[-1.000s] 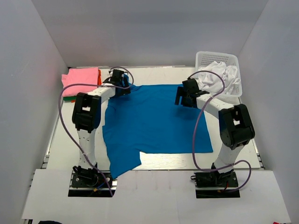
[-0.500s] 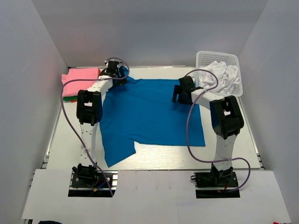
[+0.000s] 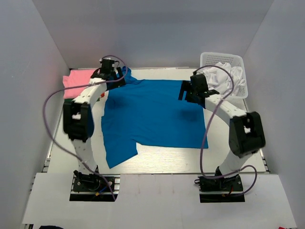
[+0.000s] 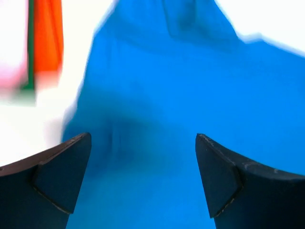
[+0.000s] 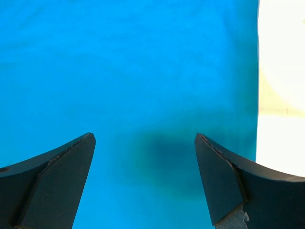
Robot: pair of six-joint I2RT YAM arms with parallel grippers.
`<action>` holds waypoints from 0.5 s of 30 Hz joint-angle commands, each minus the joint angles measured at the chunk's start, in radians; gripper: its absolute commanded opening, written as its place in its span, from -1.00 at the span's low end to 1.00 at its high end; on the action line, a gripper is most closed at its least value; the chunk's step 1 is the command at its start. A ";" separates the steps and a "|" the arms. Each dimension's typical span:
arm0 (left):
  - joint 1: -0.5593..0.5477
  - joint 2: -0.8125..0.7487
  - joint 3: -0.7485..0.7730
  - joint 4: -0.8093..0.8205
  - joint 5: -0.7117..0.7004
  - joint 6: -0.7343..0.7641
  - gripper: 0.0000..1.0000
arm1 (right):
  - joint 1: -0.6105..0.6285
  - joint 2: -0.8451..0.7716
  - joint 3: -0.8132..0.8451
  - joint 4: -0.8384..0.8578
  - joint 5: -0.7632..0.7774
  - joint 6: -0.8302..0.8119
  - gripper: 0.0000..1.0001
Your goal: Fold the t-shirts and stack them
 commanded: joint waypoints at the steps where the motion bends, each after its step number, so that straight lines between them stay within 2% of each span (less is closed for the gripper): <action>1: -0.016 -0.352 -0.284 -0.025 0.120 -0.135 1.00 | 0.001 -0.155 -0.124 0.045 -0.010 0.078 0.81; 2: -0.016 -0.422 -0.371 -0.007 0.154 -0.159 1.00 | 0.001 -0.172 -0.161 0.050 -0.003 0.096 0.81; 3: -0.016 -0.493 -0.541 0.013 0.224 -0.183 1.00 | -0.003 -0.191 -0.178 0.052 0.019 0.112 0.81; 4: -0.016 -0.560 -0.623 0.048 0.261 -0.208 1.00 | -0.003 -0.227 -0.219 0.056 0.034 0.162 0.81; 5: -0.025 -0.691 -0.697 0.061 0.295 -0.236 1.00 | -0.004 -0.235 -0.229 0.081 0.052 0.176 0.81; 6: -0.025 -0.749 -0.805 0.012 0.336 -0.246 1.00 | -0.003 -0.261 -0.245 0.088 0.053 0.196 0.81; 10: -0.036 -0.988 -0.966 -0.218 0.256 -0.318 1.00 | -0.010 -0.266 -0.258 0.096 0.043 0.201 0.81; 11: -0.036 -1.025 -1.005 -0.329 0.256 -0.349 1.00 | -0.009 -0.266 -0.255 0.084 0.042 0.201 0.81; 15: -0.045 -1.110 -1.041 -0.496 0.326 -0.432 1.00 | -0.015 -0.274 -0.261 0.062 0.042 0.207 0.81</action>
